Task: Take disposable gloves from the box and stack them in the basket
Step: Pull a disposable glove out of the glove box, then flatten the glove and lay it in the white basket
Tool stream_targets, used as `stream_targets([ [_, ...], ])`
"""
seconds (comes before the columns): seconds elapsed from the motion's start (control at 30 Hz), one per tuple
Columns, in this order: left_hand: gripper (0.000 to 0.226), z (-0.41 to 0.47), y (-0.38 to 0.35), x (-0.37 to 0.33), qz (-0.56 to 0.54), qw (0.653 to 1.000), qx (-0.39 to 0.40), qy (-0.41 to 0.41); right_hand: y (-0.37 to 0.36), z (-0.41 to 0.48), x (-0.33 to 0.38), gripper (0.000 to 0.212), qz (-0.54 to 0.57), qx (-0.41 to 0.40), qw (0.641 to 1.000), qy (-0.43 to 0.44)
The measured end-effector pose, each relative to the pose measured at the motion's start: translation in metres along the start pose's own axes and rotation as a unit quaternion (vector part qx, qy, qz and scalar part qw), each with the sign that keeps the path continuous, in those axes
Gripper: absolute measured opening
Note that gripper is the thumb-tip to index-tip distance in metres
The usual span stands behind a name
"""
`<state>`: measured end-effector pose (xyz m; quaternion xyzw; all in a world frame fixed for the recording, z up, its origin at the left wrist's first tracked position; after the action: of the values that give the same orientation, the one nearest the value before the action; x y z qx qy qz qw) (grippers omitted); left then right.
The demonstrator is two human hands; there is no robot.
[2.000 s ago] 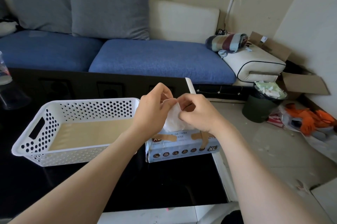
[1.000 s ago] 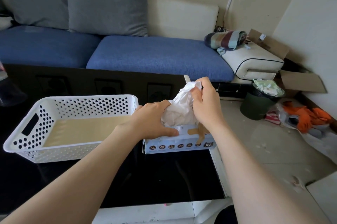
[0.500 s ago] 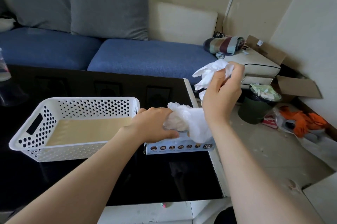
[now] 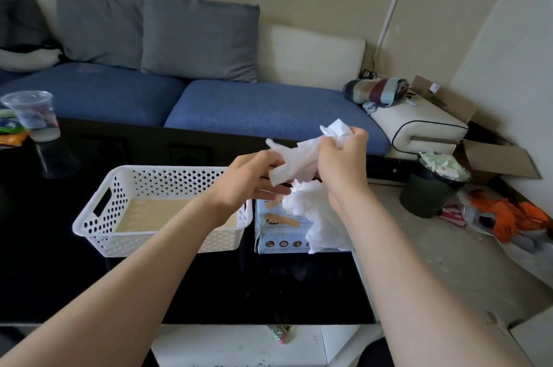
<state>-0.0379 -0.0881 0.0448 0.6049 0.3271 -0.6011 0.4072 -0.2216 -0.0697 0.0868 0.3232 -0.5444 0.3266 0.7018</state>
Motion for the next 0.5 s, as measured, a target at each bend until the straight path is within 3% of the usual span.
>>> stream_targets([
  [0.1,0.05,-0.014,0.013,-0.01,-0.019,1.0,-0.005,-0.018,-0.021,-0.017,-0.001,0.061,0.056,0.04,0.996,-0.063],
  [0.2,0.037,-0.024,0.034,-0.013,0.005,0.998,-0.055,-0.029,-0.05,-0.032,-0.009,0.084,0.105,0.102,0.98,-0.133],
  [0.27,0.017,-0.028,0.052,-0.013,0.049,0.992,-0.111,-0.039,-0.065,-0.042,-0.01,0.075,0.121,0.152,0.966,-0.172],
  [0.33,0.01,-0.032,0.071,-0.012,0.06,0.984,-0.164,-0.04,-0.075,-0.054,-0.01,0.051,0.092,0.197,0.955,-0.201],
  [0.43,0.018,-0.036,0.093,-0.012,0.009,0.979,-0.203,-0.032,-0.082,-0.061,-0.014,0.021,-0.079,0.239,0.952,-0.174],
  [0.5,0.022,-0.035,0.102,-0.013,0.0,0.978,-0.207,-0.027,-0.089,-0.064,-0.015,0.017,-0.164,0.258,0.94,-0.15],
])
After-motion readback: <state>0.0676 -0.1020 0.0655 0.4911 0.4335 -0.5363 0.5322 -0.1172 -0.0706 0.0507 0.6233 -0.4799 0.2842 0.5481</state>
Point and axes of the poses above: each hand's wrist, its own z-axis towards the middle knuckle, its own y-axis out of the back of the hand, x = y × z, the point moved 9 cm from there along z, towards the middle knuckle
